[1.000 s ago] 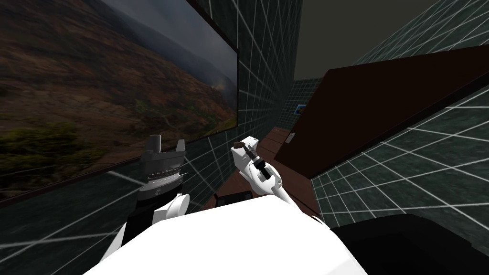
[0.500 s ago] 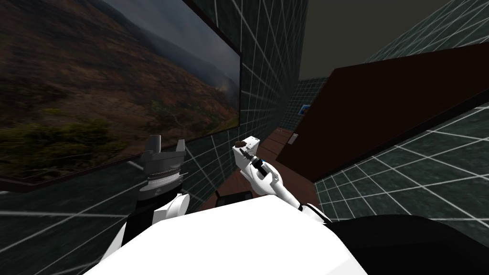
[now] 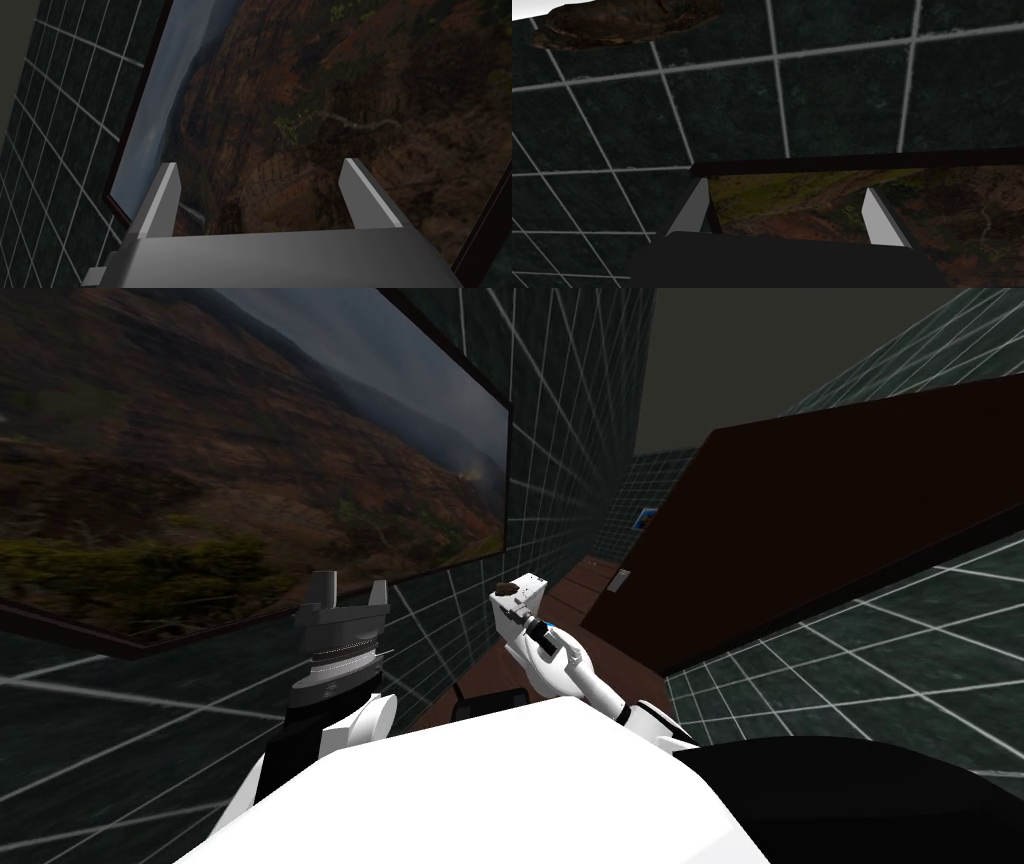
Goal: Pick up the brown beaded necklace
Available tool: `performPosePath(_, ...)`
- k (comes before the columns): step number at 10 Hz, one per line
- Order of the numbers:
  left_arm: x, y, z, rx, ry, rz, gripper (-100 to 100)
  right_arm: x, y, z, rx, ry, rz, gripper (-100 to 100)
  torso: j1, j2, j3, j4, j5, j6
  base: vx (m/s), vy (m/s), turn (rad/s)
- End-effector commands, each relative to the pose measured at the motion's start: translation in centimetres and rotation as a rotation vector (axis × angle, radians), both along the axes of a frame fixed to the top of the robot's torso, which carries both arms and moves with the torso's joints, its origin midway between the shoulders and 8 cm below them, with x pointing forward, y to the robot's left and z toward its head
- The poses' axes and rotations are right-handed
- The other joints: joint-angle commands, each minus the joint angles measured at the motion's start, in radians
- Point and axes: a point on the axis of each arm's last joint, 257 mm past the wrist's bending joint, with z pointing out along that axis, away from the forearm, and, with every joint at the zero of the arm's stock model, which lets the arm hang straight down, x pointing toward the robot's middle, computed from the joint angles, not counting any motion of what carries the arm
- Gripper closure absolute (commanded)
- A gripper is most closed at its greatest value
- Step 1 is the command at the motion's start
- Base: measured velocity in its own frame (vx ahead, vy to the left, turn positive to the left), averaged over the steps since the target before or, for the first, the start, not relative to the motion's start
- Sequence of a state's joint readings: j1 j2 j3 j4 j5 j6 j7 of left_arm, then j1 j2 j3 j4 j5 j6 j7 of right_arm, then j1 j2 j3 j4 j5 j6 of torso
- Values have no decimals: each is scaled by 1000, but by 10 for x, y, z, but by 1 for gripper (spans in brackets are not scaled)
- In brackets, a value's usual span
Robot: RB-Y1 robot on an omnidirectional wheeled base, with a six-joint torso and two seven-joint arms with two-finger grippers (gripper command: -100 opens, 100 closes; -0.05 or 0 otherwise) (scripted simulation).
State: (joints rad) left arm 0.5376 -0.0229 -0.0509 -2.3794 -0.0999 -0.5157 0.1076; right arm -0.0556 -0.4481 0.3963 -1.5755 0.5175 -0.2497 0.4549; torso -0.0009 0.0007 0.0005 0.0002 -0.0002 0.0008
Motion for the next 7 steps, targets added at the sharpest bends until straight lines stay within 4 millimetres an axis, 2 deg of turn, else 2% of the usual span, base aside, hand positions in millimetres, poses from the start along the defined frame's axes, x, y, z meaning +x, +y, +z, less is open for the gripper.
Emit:
performPosePath(1, 0, 0, 0, 0, 0, 0, 0, 5, -4, -7, -18, 5, -3, -100, 0, 0, 0, 0, 0, 0, -9, -6, -6)
performPosePath(2, 0, 0, 0, 0, 0, 0, 0, 10, -6, -22, -117, -4, 5, -100, 0, -1, 0, 0, 0, 0, -18, -3, 94)
performPosePath(5, 0, 0, 0, 0, 0, 0, 0, 17, -14, -44, -225, -1, 6, -100, 0, 0, 0, 0, 0, 0, -21, -6, 78)
performPosePath(6, 0, 0, 0, 0, 0, 0, 0, 17, -14, -44, -225, -1, 6, -100, 0, 0, 0, 0, 0, 0, -10, -2, -9)
performPosePath(7, 0, 0, 0, 0, 0, 0, 0, 22, -19, -57, -325, -15, 13, -100, 0, -1, 0, 0, 0, 0, -16, -3, 80)
